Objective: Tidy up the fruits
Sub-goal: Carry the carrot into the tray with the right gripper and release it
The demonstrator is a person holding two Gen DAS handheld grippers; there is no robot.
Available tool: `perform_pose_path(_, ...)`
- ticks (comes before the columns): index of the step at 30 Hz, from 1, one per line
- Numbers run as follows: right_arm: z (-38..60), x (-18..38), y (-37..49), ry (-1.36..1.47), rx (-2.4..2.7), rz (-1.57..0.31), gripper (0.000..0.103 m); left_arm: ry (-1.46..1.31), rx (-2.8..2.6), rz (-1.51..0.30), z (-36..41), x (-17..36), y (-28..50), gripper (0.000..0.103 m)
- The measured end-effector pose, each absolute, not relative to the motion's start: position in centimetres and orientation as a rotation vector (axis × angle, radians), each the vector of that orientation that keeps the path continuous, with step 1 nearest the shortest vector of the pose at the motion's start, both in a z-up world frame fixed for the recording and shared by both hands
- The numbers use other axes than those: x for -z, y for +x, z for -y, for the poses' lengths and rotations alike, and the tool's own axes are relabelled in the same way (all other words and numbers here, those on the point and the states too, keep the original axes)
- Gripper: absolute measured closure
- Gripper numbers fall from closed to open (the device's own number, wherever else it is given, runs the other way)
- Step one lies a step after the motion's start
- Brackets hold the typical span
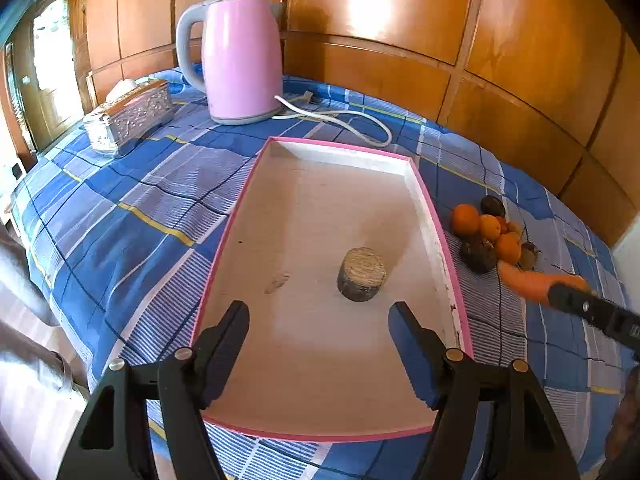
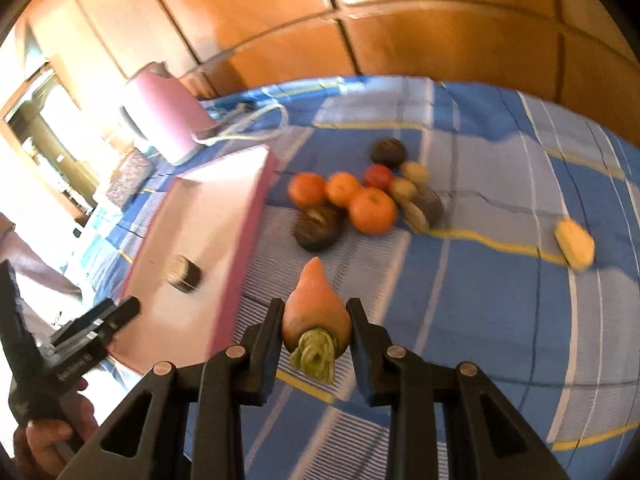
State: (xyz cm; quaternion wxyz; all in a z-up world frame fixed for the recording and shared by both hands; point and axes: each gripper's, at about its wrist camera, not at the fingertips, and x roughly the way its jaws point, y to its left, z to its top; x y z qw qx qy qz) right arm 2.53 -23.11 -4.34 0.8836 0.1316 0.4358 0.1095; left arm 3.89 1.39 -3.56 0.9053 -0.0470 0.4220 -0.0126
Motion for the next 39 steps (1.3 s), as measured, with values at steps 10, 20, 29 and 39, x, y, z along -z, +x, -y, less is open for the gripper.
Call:
perform_pose_path(10, 14.0, 2.8, 6.0, 0.055, -0.291, -0.854, 0.072, -0.117, -0.013, -0.869, -3.2, 3.5, 3.7, 0.03)
perform_pose_path(20, 10.0, 6.8, 5.4, -0.005, -0.341, -0.96, 0.072, -0.138, -0.034, -0.875, -4.4, 3.7, 3.6, 0.03)
perform_pose_path(29, 10.7, 6.7, 4.0, 0.016, -0.358, -0.949, 0.071, -0.144, -0.063, -0.876, -5.0, 3.6, 3.4, 0.03)
perform_pose_path(39, 12.0, 5.3, 2.6, -0.002, -0.294, -0.856, 0.071, -0.133, -0.063, -0.859, -4.6, 2.9, 2.9, 0.03)
